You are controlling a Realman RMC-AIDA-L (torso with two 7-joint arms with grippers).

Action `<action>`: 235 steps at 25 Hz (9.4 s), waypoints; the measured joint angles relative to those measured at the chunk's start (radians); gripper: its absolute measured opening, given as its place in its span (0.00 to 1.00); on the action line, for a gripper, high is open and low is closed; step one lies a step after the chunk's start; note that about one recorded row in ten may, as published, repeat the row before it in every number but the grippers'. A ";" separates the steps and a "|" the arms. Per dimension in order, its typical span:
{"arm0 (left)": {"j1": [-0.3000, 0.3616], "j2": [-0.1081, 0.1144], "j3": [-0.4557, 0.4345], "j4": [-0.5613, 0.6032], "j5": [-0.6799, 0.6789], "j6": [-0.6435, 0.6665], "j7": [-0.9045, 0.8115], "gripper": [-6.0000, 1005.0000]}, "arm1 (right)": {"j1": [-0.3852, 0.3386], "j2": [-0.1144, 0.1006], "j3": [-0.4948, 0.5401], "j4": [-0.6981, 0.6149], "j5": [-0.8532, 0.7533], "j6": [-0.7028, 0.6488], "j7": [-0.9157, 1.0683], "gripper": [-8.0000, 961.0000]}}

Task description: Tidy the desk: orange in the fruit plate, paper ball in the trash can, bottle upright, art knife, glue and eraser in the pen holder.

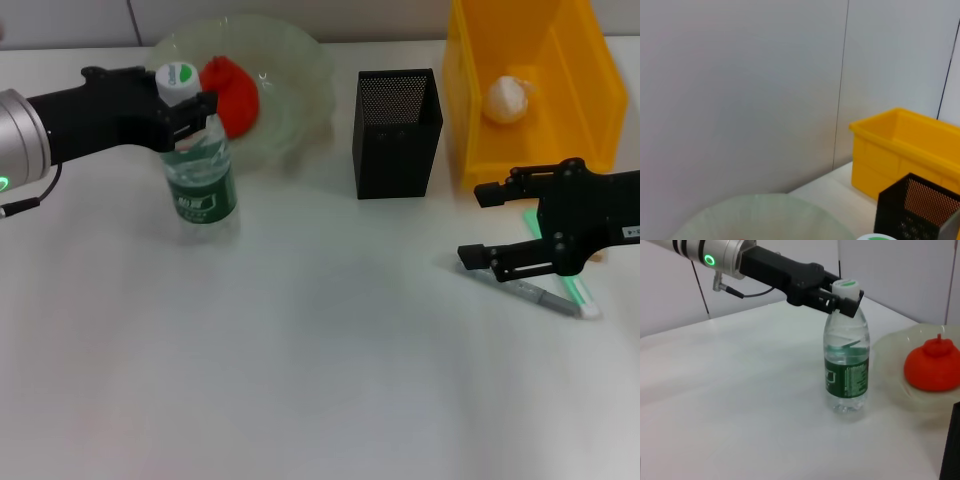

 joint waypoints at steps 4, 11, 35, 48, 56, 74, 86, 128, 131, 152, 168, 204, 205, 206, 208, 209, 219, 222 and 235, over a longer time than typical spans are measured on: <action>-0.006 0.001 -0.009 -0.037 -0.036 -0.014 0.058 0.45 | -0.002 0.000 -0.004 0.002 0.000 0.002 0.000 0.81; -0.030 0.000 -0.013 -0.099 -0.054 -0.015 0.094 0.45 | 0.005 0.001 -0.005 0.010 -0.002 0.009 -0.003 0.80; -0.018 0.003 -0.071 -0.078 -0.104 0.046 0.122 0.67 | 0.021 -0.002 -0.029 0.026 -0.008 0.041 -0.018 0.78; -0.076 0.078 -0.751 -0.547 -0.321 0.963 0.581 0.80 | 0.181 -0.003 -0.194 -0.152 -0.508 0.019 0.608 0.77; -0.069 0.119 -0.734 -0.746 -0.220 1.045 0.774 0.80 | 0.367 -0.003 -0.252 -0.058 -0.748 -0.109 0.926 0.76; -0.127 0.084 -0.733 -0.747 -0.073 1.011 0.785 0.80 | 0.390 0.002 -0.242 0.148 -0.887 0.034 1.084 0.74; -0.125 0.088 -0.740 -0.745 -0.071 1.009 0.776 0.80 | 0.388 0.003 -0.260 0.186 -0.885 0.057 1.140 0.73; -0.124 0.086 -0.741 -0.748 -0.069 0.985 0.784 0.80 | 0.391 -0.001 -0.250 0.300 -0.871 0.138 1.147 0.28; -0.124 0.086 -0.741 -0.747 -0.069 0.985 0.785 0.80 | 0.395 -0.002 -0.250 0.313 -0.870 0.144 1.145 0.28; -0.121 0.085 -0.741 -0.744 -0.070 0.986 0.785 0.80 | 0.294 -0.001 -0.261 -0.279 -0.690 -0.070 1.087 0.19; -0.127 0.079 -0.745 -0.745 -0.070 0.984 0.786 0.80 | 0.212 0.002 -0.348 -0.199 -0.339 0.474 0.676 0.19; -0.141 0.081 -0.747 -0.742 -0.069 0.984 0.775 0.80 | 0.241 -0.006 -0.028 0.361 0.393 0.448 0.551 0.19; -0.142 0.083 -0.747 -0.739 -0.069 0.985 0.775 0.80 | 0.238 -0.006 -0.013 0.390 0.435 0.429 0.545 0.19; -0.142 0.083 -0.747 -0.739 -0.069 0.985 0.775 0.80 | 0.234 -0.005 -0.007 0.423 0.488 0.412 0.536 0.19; -0.143 0.083 -0.747 -0.736 -0.069 0.985 0.777 0.80 | 0.229 -0.005 -0.004 0.504 0.617 0.379 0.502 0.19; -0.143 0.083 -0.747 -0.736 -0.069 0.985 0.777 0.80 | 0.229 -0.005 -0.005 0.557 0.681 0.360 0.478 0.19; -0.160 0.095 -0.740 -0.708 -0.069 0.984 0.785 0.80 | 0.221 -0.005 -0.063 0.629 0.793 0.337 0.283 0.19; -0.167 0.086 -0.743 -0.704 -0.069 0.979 0.785 0.80 | 0.190 -0.015 -0.056 0.481 0.665 0.374 0.194 0.19; -0.156 0.045 -0.838 -0.707 -0.083 0.983 0.784 0.80 | 0.232 -0.021 -0.081 -0.154 -0.129 0.376 0.099 0.19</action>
